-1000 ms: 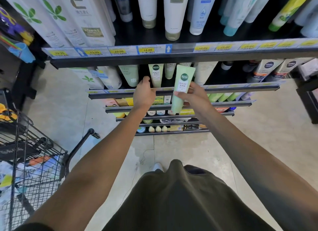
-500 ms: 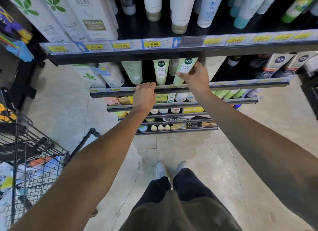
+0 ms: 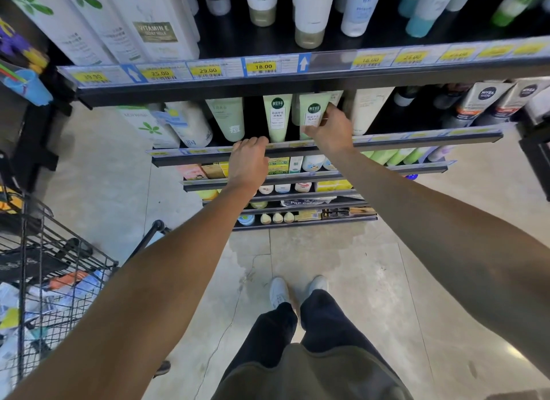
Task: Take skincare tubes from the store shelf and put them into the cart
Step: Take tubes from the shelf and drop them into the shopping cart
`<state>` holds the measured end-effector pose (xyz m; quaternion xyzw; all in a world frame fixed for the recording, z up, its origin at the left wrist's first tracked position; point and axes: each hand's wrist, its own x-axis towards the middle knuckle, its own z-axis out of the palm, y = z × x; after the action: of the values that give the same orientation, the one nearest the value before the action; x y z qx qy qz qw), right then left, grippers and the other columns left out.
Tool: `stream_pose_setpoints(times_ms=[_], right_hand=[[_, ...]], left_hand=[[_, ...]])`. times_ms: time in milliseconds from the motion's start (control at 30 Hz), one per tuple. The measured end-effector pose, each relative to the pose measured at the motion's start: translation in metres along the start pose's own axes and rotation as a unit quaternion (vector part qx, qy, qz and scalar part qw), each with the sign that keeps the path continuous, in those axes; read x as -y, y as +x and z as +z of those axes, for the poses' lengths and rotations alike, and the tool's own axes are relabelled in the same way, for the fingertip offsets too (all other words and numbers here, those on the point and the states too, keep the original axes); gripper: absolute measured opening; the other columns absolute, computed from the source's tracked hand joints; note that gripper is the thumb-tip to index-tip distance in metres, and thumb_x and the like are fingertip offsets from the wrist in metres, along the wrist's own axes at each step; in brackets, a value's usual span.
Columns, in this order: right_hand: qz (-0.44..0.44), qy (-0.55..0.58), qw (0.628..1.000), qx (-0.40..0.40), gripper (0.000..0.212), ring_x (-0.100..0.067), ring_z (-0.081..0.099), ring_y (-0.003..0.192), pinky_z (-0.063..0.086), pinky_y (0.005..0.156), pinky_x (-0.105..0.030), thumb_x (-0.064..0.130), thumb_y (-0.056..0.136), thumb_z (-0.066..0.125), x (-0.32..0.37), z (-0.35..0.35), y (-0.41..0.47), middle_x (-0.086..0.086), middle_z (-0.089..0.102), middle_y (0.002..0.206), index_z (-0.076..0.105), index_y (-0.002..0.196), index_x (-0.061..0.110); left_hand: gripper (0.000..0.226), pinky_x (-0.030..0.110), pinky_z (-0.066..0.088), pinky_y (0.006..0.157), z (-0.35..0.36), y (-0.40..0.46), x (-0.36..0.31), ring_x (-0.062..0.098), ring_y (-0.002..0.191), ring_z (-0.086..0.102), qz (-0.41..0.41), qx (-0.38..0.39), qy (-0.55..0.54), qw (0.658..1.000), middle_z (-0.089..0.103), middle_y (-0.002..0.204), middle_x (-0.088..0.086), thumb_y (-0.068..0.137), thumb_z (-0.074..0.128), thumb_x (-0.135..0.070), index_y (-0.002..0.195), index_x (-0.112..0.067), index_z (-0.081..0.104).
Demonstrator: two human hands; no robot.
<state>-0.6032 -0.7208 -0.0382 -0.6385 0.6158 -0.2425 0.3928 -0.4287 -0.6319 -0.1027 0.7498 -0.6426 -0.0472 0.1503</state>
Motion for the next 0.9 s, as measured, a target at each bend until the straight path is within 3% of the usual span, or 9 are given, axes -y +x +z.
stream_pose_setpoints(times_ms=[100, 300, 400, 500, 567, 667, 733, 900], right_hand=[[0.004, 0.002, 1.000, -0.002, 0.047, -0.017, 0.062, 0.113, 0.044, 0.093, -0.021, 0.019, 0.089, 0.080, 0.000, 0.001, 0.003, 0.001, 0.070, 0.124, 0.060, 0.131, 0.013], [0.015, -0.014, 1.000, 0.013, 0.052, -0.013, 0.058, 0.107, 0.045, 0.095, -0.023, 0.017, 0.088, 0.081, -0.002, 0.001, 0.006, 0.004, 0.067, 0.122, 0.057, 0.134, 0.010], [0.022, -0.010, 0.999, 0.031, 0.049, -0.016, 0.064, 0.107, 0.049, 0.096, -0.024, 0.010, 0.086, 0.080, -0.009, 0.001, 0.006, 0.005, 0.069, 0.116, 0.059, 0.131, 0.013], [0.031, 0.007, 0.999, 0.035, 0.046, -0.018, 0.069, 0.108, 0.055, 0.101, -0.036, 0.003, 0.082, 0.079, -0.015, -0.002, 0.004, 0.004, 0.074, 0.111, 0.064, 0.124, 0.015], [0.026, 0.038, 0.998, 0.037, 0.045, -0.016, 0.066, 0.107, 0.053, 0.105, -0.037, 0.001, 0.083, 0.077, -0.017, -0.007, -0.003, 0.007, 0.070, 0.105, 0.064, 0.125, 0.012], [0.018, 0.045, 0.997, 0.052, 0.050, -0.019, 0.057, 0.126, 0.042, 0.114, -0.032, 0.003, 0.093, 0.070, -0.023, -0.020, -0.031, -0.004, 0.063, 0.131, 0.055, 0.141, 0.006], [-0.007, 0.011, 0.997, 0.075, 0.051, -0.021, 0.051, 0.138, 0.040, 0.118, -0.037, 0.012, 0.097, 0.068, -0.028, -0.029, -0.052, -0.007, 0.057, 0.147, 0.052, 0.146, 0.010], [-0.176, -0.159, 0.957, 0.167, 0.039, -0.025, 0.052, 0.132, 0.040, 0.109, -0.034, 0.031, 0.104, 0.059, -0.029, -0.045, -0.115, -0.007, 0.055, 0.145, 0.059, 0.139, 0.015]], left_hand=[[0.025, 0.039, 0.040, 0.104, -0.001, 0.000, 0.000, 0.028, 0.105, 0.062, -0.004, 0.003, -0.005, 1.000, 0.069, 0.106, 0.006, 0.091, 0.068, -0.009, 0.116, -0.011, 0.063], [0.028, 0.039, 0.041, 0.105, -0.002, -0.001, -0.002, 0.027, 0.103, 0.062, -0.008, 0.004, -0.001, 1.000, 0.069, 0.105, 0.005, 0.089, 0.068, -0.005, 0.116, -0.011, 0.064], [0.033, 0.039, 0.040, 0.107, -0.004, -0.003, -0.002, 0.028, 0.105, 0.062, -0.007, 0.010, -0.004, 1.000, 0.068, 0.107, 0.007, 0.088, 0.065, -0.001, 0.119, -0.011, 0.063], [0.044, 0.038, 0.037, 0.112, -0.011, -0.006, -0.006, 0.030, 0.117, 0.057, -0.010, 0.039, -0.013, 0.999, 0.066, 0.121, 0.010, 0.088, 0.062, 0.003, 0.131, -0.008, 0.059], [0.054, 0.039, 0.030, 0.119, -0.017, -0.009, -0.010, 0.031, 0.129, 0.049, -0.011, 0.071, -0.010, 0.997, 0.060, 0.134, 0.013, 0.089, 0.062, 0.002, 0.140, -0.006, 0.051], [0.064, 0.040, 0.021, 0.125, -0.028, -0.016, -0.018, 0.030, 0.140, 0.039, -0.022, 0.100, -0.012, 0.995, 0.049, 0.146, 0.014, 0.089, 0.064, -0.002, 0.149, -0.006, 0.040], [0.065, 0.040, 0.026, 0.123, -0.040, -0.029, -0.026, 0.029, 0.143, 0.037, -0.048, 0.091, -0.032, 0.994, 0.043, 0.152, 0.013, 0.093, 0.064, -0.007, 0.152, -0.008, 0.037], [0.058, 0.047, 0.031, 0.119, -0.063, -0.098, -0.038, 0.033, 0.141, 0.037, -0.129, 0.048, -0.011, 0.990, 0.041, 0.152, 0.013, 0.101, 0.057, -0.028, 0.153, -0.013, 0.036]])
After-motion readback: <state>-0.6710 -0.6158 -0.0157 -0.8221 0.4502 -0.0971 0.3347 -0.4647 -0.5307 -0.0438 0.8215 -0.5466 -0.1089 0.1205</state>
